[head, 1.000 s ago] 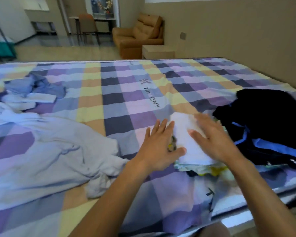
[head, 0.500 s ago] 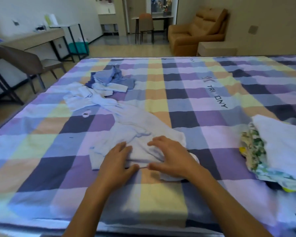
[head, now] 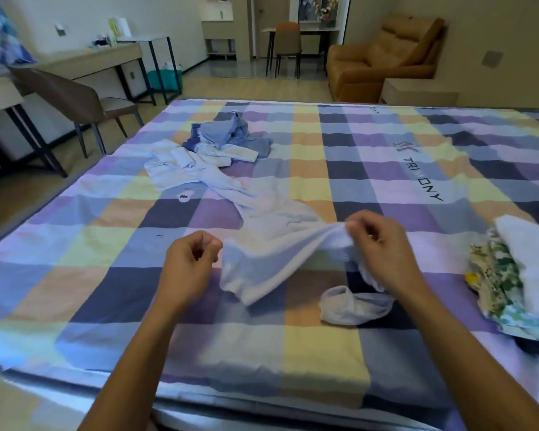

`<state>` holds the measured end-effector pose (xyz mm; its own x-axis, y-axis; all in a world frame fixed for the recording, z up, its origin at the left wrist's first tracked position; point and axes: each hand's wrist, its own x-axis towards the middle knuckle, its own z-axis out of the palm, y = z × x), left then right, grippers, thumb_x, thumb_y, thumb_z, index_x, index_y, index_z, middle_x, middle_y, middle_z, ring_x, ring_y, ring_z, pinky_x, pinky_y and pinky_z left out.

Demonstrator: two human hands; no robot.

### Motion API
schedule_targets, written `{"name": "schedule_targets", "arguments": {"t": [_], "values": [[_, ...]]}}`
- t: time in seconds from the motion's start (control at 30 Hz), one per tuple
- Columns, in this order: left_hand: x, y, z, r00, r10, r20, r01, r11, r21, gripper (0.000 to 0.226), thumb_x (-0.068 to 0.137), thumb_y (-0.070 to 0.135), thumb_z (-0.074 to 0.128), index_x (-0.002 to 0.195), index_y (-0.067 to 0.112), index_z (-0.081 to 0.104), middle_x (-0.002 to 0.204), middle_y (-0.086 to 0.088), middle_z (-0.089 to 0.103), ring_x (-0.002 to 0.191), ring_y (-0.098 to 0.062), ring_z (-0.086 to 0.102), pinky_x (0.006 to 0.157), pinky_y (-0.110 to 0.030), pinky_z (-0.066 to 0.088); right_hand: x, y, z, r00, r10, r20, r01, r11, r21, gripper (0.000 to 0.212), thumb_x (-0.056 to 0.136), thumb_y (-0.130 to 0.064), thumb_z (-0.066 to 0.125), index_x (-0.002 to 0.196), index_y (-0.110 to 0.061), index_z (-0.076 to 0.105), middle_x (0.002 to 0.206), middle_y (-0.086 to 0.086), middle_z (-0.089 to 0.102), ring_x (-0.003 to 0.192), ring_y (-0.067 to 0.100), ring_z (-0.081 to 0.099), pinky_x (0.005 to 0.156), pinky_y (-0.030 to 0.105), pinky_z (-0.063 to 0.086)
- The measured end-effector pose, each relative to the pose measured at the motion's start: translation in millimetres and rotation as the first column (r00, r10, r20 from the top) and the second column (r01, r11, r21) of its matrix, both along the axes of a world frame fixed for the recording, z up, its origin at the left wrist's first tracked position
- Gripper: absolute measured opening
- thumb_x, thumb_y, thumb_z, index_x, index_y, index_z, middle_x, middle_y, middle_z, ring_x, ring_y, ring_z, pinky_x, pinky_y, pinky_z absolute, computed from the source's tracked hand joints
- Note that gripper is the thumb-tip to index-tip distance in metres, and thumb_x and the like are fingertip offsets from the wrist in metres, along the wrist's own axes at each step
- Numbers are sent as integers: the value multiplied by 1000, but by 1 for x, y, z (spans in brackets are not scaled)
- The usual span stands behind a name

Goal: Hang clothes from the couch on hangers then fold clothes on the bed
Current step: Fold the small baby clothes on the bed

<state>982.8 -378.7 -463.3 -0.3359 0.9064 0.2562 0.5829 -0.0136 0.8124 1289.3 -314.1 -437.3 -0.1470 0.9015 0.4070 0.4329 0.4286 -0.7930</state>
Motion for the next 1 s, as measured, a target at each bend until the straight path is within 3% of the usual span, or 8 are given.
{"name": "schedule_targets", "arguments": {"t": [0.17,0.3,0.4,0.53,0.67,0.73,0.83,1.0], "values": [[16,10,9,988,-154,-12,153,985,-80,8,96,19,65,90,14,64,89,-2,66,79,-16,59,69,-17,45,10,14,21,998,-48,-31,45,994,-95,31,105,-14,49,82,8,45,71,17,39,66,13,37,61,30,28],[43,19,-16,890,-425,-166,348,867,-356,69,80,49,80,138,29,50,121,6,56,105,-15,55,91,-31,48,9,11,10,1000,11,12,-8,971,-237,26,104,-12,47,83,4,49,75,9,44,71,14,40,68,33,30],[65,20,-30,871,-419,-257,367,902,-229,48,79,48,64,122,26,64,113,-1,67,101,-22,61,82,-35,47,8,-3,2,987,160,26,-144,936,-321,28,106,-16,49,82,0,50,75,4,44,73,13,40,69,33,32],[64,16,-21,916,-400,-35,399,916,-34,14,92,28,63,94,16,70,86,5,71,77,-7,64,68,-29,52,15,-16,-3,939,277,203,-176,897,-406,43,101,-38,55,73,-6,47,65,-6,41,63,8,38,60,28,30],[60,-4,-1,873,-347,342,344,936,72,15,93,25,71,102,13,69,97,0,74,93,-14,69,79,-28,56,15,-15,-1,853,-92,514,149,986,-71,28,87,-50,65,81,-24,55,76,-8,58,74,14,55,64,34,42],[64,-13,5,822,-297,486,297,952,79,26,90,32,71,104,10,69,101,-7,74,96,-19,70,84,-34,57,0,-22,11,905,1,426,-17,999,34,30,82,-54,67,92,-27,58,89,-10,58,85,11,54,73,29,44],[73,-19,15,755,-255,604,227,966,125,32,89,32,71,106,6,68,101,-14,74,92,-18,69,85,-35,56,-38,-39,21,865,352,358,-320,936,-147,41,73,-63,68,97,-29,63,97,-13,63,92,6,58,79,22,46],[67,-25,42,706,-333,625,304,940,157,24,87,26,71,108,15,65,82,-21,70,76,-22,68,70,-33,57,-62,-39,3,903,327,280,-311,945,-98,37,86,-48,63,86,-11,67,82,1,67,79,20,60,77,46,51]]}}
